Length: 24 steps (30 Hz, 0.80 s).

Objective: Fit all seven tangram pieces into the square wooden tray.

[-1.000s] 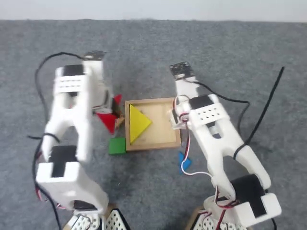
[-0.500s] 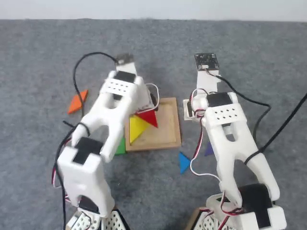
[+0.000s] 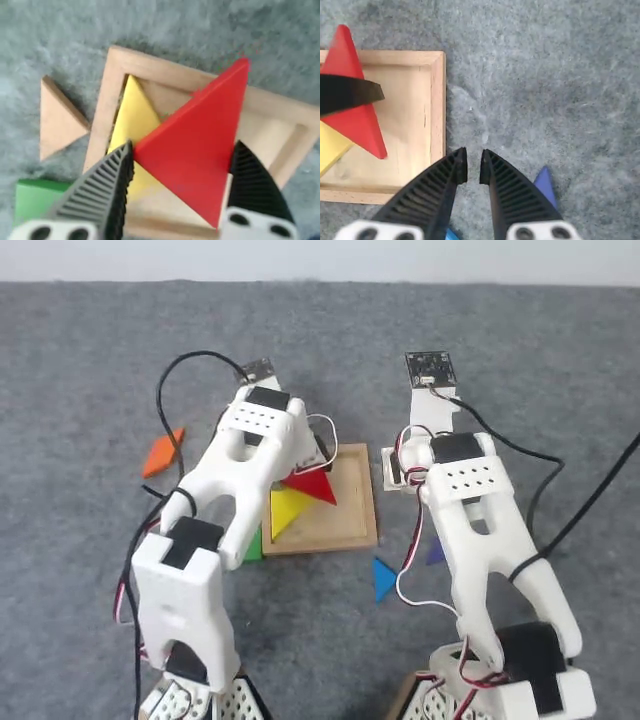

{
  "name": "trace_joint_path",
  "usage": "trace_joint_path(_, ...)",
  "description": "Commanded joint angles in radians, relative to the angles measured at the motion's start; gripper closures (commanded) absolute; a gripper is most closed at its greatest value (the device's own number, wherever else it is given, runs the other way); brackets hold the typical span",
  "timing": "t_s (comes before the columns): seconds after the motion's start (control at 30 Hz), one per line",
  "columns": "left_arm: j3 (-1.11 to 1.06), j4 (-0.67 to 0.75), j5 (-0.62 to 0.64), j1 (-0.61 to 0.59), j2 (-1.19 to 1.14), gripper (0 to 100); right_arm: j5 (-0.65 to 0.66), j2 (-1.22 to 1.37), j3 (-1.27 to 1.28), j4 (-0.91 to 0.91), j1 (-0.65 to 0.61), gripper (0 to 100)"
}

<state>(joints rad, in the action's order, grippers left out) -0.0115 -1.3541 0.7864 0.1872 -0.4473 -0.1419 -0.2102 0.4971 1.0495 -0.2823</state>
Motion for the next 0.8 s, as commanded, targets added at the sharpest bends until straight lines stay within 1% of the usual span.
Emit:
trace_joint_path(0.0, 0.071, -0.058, 0.011, 0.031, 0.015, 65, -0.006, -0.059, -0.049, 0.004, 0.010, 94.0)
trace_joint_path(0.2, 0.111, -0.115, 0.006, 0.066, 0.018, 63, -0.003, -0.059, -0.049, 0.004, 0.010, 94.0)
trace_joint_path(0.4, 0.173, -0.198, -0.009, 0.043, 0.018, 62, 0.006, -0.062, -0.051, 0.007, 0.010, 93.9)
trace_joint_path(0.57, 0.252, -0.272, -0.150, -0.063, 0.020, 62, 0.063, -0.070, -0.054, 0.012, -0.012, 93.9)
trace_joint_path(0.63, 0.302, -0.288, -0.239, -0.130, 0.020, 62, 0.140, -0.070, -0.054, 0.013, -0.065, 93.9)
trace_joint_path(0.7, 0.372, -0.316, -0.361, -0.201, 0.020, 62, 0.222, -0.070, -0.051, 0.038, -0.143, 92.9)
trace_joint_path(0.77, 0.446, -0.364, -0.483, -0.261, 0.020, 62, 0.242, -0.061, -0.051, 0.048, -0.219, 88.9)
